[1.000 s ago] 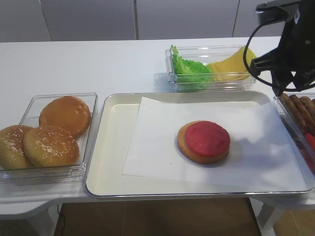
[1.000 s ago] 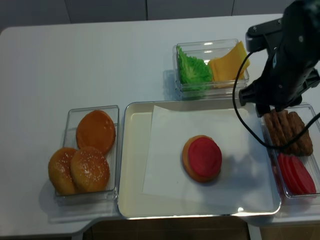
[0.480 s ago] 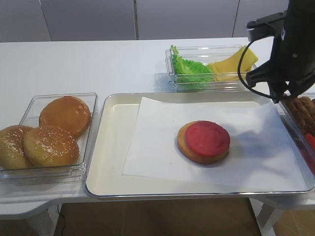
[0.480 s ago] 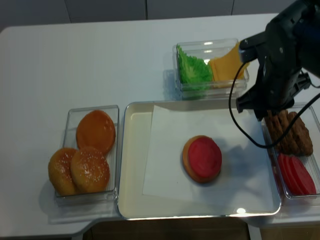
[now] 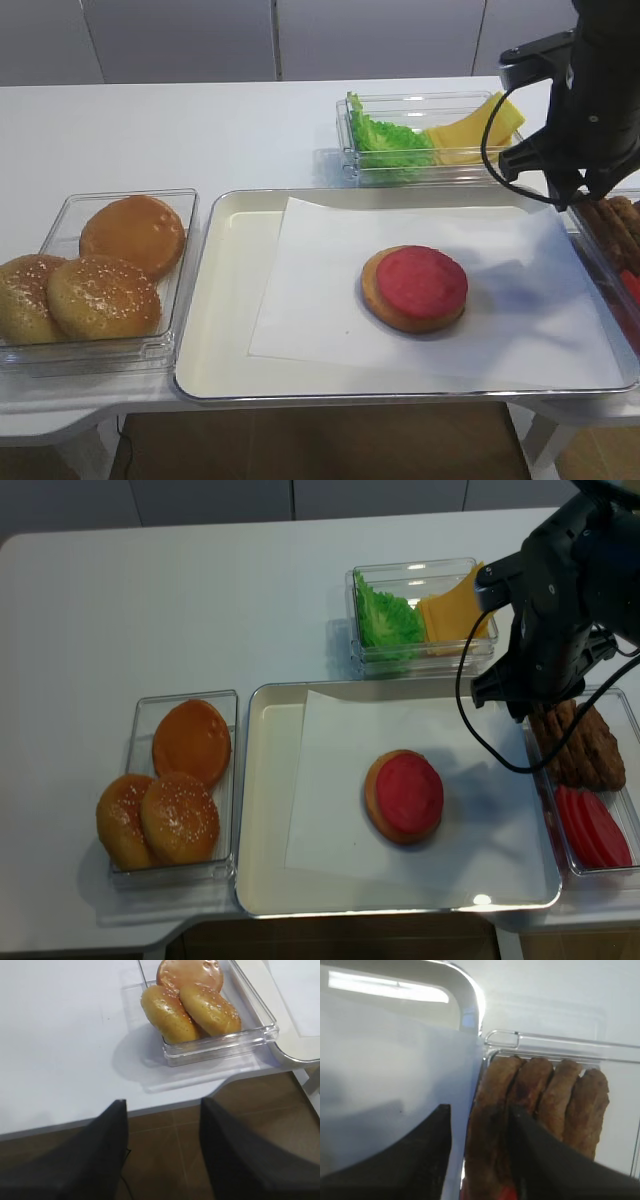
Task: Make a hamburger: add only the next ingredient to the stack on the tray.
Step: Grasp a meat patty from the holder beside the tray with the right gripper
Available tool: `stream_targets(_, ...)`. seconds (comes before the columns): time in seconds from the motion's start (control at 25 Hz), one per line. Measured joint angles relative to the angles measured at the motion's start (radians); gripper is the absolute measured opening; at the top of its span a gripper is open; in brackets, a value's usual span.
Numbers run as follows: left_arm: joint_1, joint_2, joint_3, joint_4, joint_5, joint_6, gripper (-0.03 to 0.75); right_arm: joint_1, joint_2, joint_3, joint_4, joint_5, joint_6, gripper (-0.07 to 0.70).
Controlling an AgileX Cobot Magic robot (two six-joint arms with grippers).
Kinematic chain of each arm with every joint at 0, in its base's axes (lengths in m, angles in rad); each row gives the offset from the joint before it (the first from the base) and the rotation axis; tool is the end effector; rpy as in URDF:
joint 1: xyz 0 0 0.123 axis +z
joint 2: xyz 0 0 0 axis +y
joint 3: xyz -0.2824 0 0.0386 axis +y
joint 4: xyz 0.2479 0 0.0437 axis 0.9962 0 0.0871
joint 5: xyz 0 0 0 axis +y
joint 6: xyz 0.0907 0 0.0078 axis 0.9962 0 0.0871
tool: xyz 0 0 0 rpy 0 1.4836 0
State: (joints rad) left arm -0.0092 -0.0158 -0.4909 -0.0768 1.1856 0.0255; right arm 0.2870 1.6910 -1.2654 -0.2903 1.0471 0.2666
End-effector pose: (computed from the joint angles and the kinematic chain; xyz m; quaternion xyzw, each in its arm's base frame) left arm -0.0121 -0.0064 0.2650 0.0193 0.8817 -0.0344 0.4702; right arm 0.3265 0.0728 0.2498 -0.0705 0.9846 -0.1014 0.1240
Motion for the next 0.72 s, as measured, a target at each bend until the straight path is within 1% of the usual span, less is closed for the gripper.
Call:
stream_targets(0.2, 0.0, 0.0, 0.0, 0.0, 0.0, 0.0, 0.351, 0.0, 0.002, 0.0, -0.002, 0.0, 0.002, 0.278)
stream_targets(0.36, 0.0, 0.0, 0.0, 0.0, 0.0, 0.0, 0.351, 0.0, 0.008, 0.0, -0.002, -0.004, 0.002, 0.243)
stream_targets(0.52, 0.0, 0.0, 0.0, 0.0, 0.0, 0.0, 0.351, 0.0, 0.012, 0.0, -0.002, -0.004, 0.002, 0.227)
stream_targets(0.6, 0.0, 0.0, 0.0, 0.0, 0.0, 0.0, 0.351, 0.0, 0.012, 0.0, -0.004, -0.004, 0.002, 0.207)
stream_targets(0.72, 0.0, 0.0, 0.0, 0.0, 0.0, 0.0, 0.351, 0.0, 0.012, 0.0, -0.009, -0.002, 0.004, 0.147)
